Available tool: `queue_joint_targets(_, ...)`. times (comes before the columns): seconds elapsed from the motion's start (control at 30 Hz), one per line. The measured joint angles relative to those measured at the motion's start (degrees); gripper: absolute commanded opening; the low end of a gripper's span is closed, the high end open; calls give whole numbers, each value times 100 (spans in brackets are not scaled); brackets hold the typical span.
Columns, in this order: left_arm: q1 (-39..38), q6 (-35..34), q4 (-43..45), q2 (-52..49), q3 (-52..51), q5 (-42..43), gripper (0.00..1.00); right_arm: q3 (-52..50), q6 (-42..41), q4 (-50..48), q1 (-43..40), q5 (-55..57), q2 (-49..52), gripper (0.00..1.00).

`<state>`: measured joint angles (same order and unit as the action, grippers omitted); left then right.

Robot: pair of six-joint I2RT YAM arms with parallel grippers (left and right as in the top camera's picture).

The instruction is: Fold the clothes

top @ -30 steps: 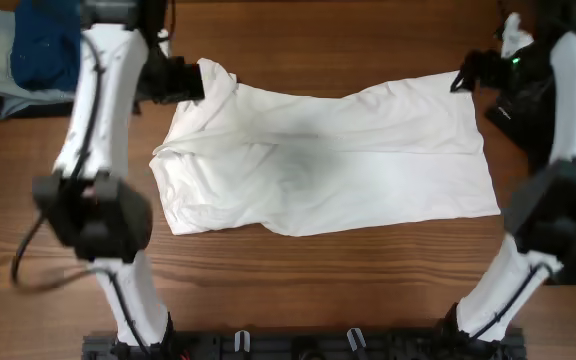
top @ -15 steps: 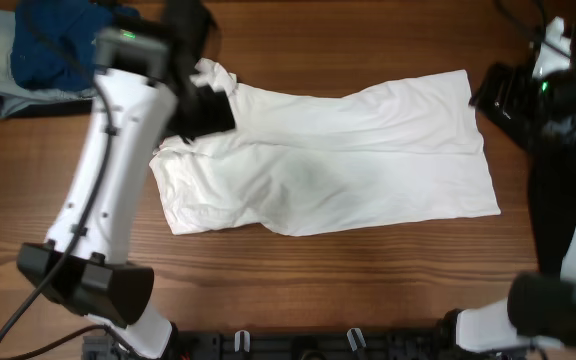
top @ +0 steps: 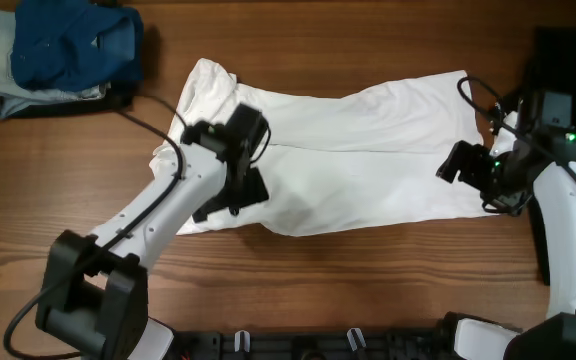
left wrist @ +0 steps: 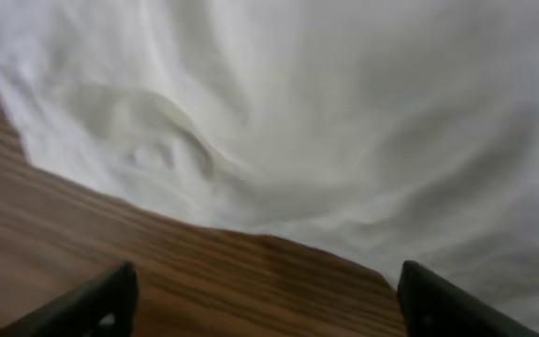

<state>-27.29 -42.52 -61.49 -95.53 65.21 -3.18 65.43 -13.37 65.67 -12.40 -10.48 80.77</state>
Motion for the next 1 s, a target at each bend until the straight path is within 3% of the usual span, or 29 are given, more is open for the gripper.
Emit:
queue_joint_targets(0.27, 2, 13, 1001, 4, -1329, 507, 76, -186, 118, -199, 0, -22, 0, 85)
queue_joint_targets(0.43, 2, 13, 1316, 7, -1491, 546, 74, -210, 94, -192, 0, 79, 0, 85)
queue_joint_targets(0.77, 179, -92, 1547, 9, -1523, 17, 54, -1054, -223, -686, 0, 365, 0, 84)
queue_joint_targets(1.0, 245, -109, 1825, 9, -1508, -170, 53, -1071, -247, -933, 0, 348, 0, 84)
